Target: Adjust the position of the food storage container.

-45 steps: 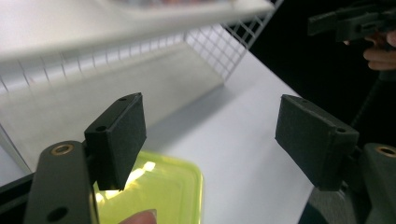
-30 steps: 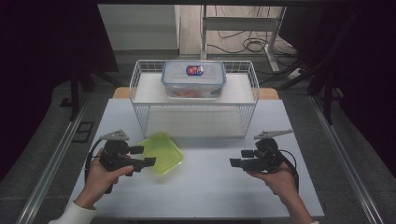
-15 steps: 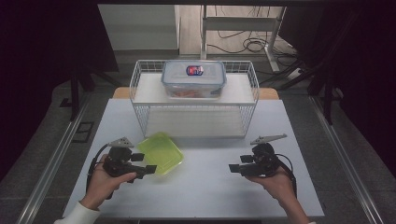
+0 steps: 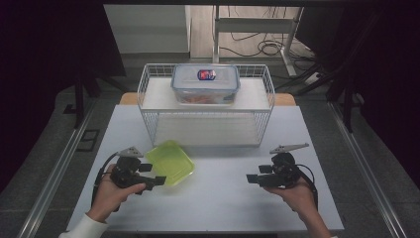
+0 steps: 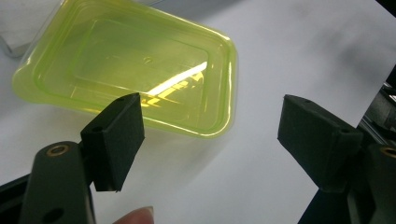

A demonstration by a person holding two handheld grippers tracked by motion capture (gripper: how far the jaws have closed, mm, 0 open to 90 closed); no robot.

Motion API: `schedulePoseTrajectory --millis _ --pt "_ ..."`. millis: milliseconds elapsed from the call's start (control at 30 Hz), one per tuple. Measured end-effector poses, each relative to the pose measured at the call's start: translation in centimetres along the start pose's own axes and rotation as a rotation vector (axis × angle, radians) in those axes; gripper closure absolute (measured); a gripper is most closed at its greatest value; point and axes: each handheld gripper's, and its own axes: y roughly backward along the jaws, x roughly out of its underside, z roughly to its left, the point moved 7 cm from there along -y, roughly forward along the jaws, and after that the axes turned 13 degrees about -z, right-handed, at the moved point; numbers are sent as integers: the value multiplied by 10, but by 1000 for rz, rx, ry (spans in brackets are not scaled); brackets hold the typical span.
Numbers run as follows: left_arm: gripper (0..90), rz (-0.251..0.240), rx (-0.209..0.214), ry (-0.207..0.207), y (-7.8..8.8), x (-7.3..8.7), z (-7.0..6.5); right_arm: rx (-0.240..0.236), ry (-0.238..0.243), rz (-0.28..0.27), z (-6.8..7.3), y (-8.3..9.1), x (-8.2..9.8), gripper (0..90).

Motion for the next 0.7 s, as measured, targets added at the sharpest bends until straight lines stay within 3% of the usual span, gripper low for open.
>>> schedulePoseTrajectory --millis 200,300,333,700 --pt "217 11 -44 -2 0 2 13 -1 -2 11 -1 -1 3 304" --pt "216 18 -91 -4 1 3 27 1 -4 12 -1 -1 4 302" --pt "223 15 -122 5 2 3 38 3 -6 15 -2 -1 5 302" --pt "237 2 -183 49 8 -3 75 0 -16 39 -1 -4 10 288"
